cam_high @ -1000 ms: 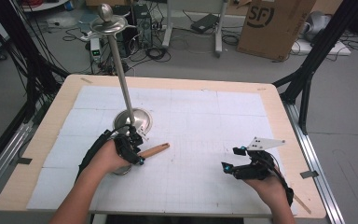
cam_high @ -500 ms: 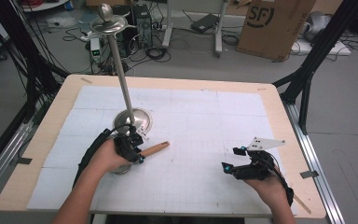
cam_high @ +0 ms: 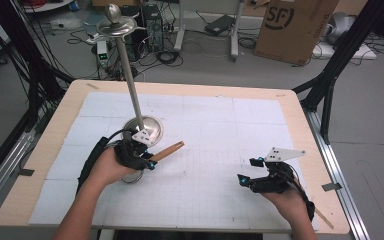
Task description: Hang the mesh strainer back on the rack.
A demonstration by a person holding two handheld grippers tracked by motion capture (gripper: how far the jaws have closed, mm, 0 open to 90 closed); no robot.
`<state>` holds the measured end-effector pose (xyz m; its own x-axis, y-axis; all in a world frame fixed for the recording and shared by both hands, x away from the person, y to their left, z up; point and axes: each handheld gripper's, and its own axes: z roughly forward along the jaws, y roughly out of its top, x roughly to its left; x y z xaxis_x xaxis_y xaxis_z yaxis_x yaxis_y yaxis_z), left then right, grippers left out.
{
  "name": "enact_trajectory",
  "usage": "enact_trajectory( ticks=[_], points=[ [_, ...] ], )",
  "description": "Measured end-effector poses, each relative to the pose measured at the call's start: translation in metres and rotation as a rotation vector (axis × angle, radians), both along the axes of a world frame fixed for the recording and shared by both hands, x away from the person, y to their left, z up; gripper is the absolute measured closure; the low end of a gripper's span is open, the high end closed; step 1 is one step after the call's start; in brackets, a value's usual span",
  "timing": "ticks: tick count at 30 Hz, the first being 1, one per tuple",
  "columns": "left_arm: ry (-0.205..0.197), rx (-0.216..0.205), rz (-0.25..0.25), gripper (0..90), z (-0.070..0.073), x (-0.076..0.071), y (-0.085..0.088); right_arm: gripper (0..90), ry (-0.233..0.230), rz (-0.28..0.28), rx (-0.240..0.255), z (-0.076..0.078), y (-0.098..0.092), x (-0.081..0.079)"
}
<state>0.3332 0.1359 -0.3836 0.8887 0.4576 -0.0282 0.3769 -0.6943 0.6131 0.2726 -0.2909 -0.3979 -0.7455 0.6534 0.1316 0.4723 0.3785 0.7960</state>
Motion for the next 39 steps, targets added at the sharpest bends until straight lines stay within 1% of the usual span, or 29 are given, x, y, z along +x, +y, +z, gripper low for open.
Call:
enact_trajectory(
  ticks=[3,7,8,12,14,16,18,19,22,24,27,29,32,33,35,37,39],
  points=[
    [-0.015,-0.040,0.002,68.9,0.005,-0.003,0.004,21.5,0.000,0.001,-0.004,0.000,0.000,0.000],
    [-0.035,-0.088,-0.007,68.9,0.012,-0.006,0.009,21.5,0.001,0.001,-0.004,0.000,0.001,0.000],
    [-0.038,-0.106,-0.005,68.9,0.013,-0.006,0.009,21.5,0.002,0.001,-0.005,0.000,0.001,0.000],
    [-0.057,-0.130,-0.008,68.9,0.018,-0.009,0.014,21.5,-0.001,0.004,-0.002,0.000,0.001,0.000],
    [-0.068,-0.151,-0.012,68.9,0.019,-0.011,0.017,21.5,-0.003,0.004,-0.001,0.000,0.002,0.001],
    [-0.086,-0.161,-0.011,68.9,0.021,-0.012,0.020,21.5,-0.003,0.004,-0.003,0.000,0.002,0.001],
    [-0.106,-0.187,-0.016,68.9,0.024,-0.014,0.025,21.5,0.000,0.004,-0.007,0.000,0.003,0.000],
    [-0.116,-0.192,-0.019,68.9,0.025,-0.016,0.026,21.5,-0.002,0.007,-0.007,0.000,0.003,0.000],
    [-0.138,-0.227,-0.030,68.9,0.032,-0.020,0.033,21.5,-0.006,0.008,-0.008,0.001,0.003,0.000],
    [-0.149,-0.247,-0.036,68.9,0.037,-0.021,0.038,21.5,-0.006,-0.001,-0.002,0.001,0.001,0.000],
    [-0.166,-0.283,-0.031,68.9,0.045,-0.023,0.046,21.5,-0.008,0.000,-0.007,0.001,0.001,0.001],
    [-0.185,-0.294,-0.032,68.8,0.049,-0.024,0.050,21.5,-0.008,0.006,-0.008,0.001,0.002,0.000],
    [-0.219,-0.314,-0.049,68.8,0.052,-0.026,0.053,21.5,-0.012,0.011,-0.004,0.002,0.002,-0.001],
    [-0.221,-0.321,-0.047,68.8,0.053,-0.027,0.054,21.5,-0.012,0.011,-0.004,0.002,0.002,-0.001],
    [-0.228,-0.320,-0.043,68.8,0.056,-0.027,0.056,21.5,-0.010,0.007,-0.001,0.002,0.002,-0.002],
    [-0.241,-0.309,-0.046,68.8,0.059,-0.027,0.058,21.5,-0.009,0.007,0.000,0.002,0.002,-0.003],
    [-0.242,-0.328,-0.041,68.8,0.062,-0.027,0.060,21.5,-0.008,0.004,-0.001,0.003,0.001,-0.003]
  ],
)
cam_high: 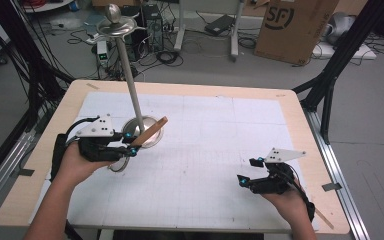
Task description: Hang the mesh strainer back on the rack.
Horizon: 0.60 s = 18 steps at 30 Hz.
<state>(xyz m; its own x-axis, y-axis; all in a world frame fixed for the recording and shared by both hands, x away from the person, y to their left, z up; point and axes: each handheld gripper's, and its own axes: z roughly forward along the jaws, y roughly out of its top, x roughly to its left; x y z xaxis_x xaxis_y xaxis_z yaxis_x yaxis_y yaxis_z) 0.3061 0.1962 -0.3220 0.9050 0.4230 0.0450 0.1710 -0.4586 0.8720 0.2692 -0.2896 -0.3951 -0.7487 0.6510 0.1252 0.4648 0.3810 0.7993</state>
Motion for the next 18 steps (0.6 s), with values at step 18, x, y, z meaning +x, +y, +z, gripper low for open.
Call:
enact_trajectory(
  ticks=[18],
  points=[
    [-0.054,-0.079,0.045,68.8,0.039,0.003,0.033,21.5,0.001,0.000,0.000,-0.001,0.000,0.000]
  ],
)
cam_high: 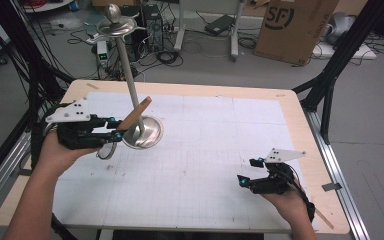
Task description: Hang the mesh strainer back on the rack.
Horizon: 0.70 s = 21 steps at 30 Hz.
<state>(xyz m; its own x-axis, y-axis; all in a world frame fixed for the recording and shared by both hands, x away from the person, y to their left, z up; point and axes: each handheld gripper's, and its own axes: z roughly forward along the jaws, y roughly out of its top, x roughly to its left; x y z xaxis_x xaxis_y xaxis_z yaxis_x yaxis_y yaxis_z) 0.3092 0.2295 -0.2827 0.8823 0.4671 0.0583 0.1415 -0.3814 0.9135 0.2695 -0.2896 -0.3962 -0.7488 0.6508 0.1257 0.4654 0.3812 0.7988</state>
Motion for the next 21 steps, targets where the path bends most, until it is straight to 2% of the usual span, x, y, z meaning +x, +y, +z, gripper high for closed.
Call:
enact_trajectory(
  ticks=[10,15,21],
  points=[
    [-0.003,-0.022,0.031,68.8,0.014,0.002,0.019,21.5,-0.005,0.004,0.000,0.000,0.000,0.000],
    [0.003,-0.023,0.046,68.8,0.027,0.007,0.026,21.5,-0.004,0.003,-0.005,0.000,0.000,0.000],
    [-0.026,-0.025,0.093,68.8,0.048,0.010,0.040,21.5,-0.003,0.007,-0.003,0.000,0.001,0.000]
  ],
)
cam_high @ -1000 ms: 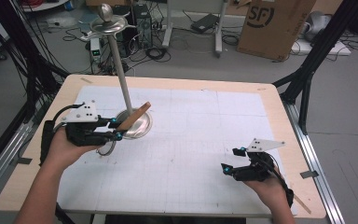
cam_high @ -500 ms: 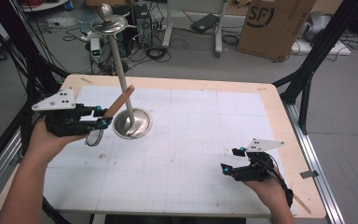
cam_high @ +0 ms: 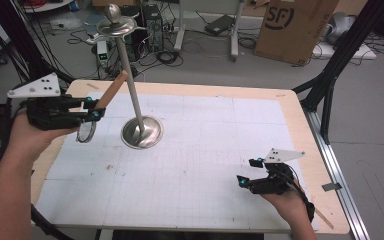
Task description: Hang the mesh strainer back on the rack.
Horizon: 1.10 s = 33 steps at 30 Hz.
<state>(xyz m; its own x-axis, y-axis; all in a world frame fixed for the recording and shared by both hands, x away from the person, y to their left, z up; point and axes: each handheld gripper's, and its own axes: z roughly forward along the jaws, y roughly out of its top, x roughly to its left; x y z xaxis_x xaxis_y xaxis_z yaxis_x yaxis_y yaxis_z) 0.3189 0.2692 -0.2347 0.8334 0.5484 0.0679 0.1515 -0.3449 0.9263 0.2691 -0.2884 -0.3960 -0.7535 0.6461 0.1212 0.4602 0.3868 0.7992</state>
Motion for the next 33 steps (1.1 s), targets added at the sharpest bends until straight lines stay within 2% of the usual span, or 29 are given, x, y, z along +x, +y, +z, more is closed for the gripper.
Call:
enact_trajectory(
  ticks=[4,14,19,25,33],
  points=[
    [-0.011,0.029,0.030,68.8,0.010,-0.001,0.007,21.5,-0.001,-0.003,0.006,0.001,-0.001,0.000],
    [-0.043,-0.021,0.066,68.7,0.027,-0.002,0.017,21.5,0.001,-0.001,0.001,0.000,0.001,0.000],
    [-0.060,-0.022,0.078,68.7,0.035,-0.001,0.019,21.5,0.000,-0.002,0.007,0.001,0.000,-0.001],
    [-0.091,-0.062,0.112,68.7,0.044,-0.003,0.024,21.5,0.001,-0.002,0.006,0.000,0.000,0.000],
    [-0.090,-0.068,0.156,68.7,0.048,0.000,0.030,21.5,0.000,-0.006,0.009,0.001,0.000,-0.001]
  ],
)
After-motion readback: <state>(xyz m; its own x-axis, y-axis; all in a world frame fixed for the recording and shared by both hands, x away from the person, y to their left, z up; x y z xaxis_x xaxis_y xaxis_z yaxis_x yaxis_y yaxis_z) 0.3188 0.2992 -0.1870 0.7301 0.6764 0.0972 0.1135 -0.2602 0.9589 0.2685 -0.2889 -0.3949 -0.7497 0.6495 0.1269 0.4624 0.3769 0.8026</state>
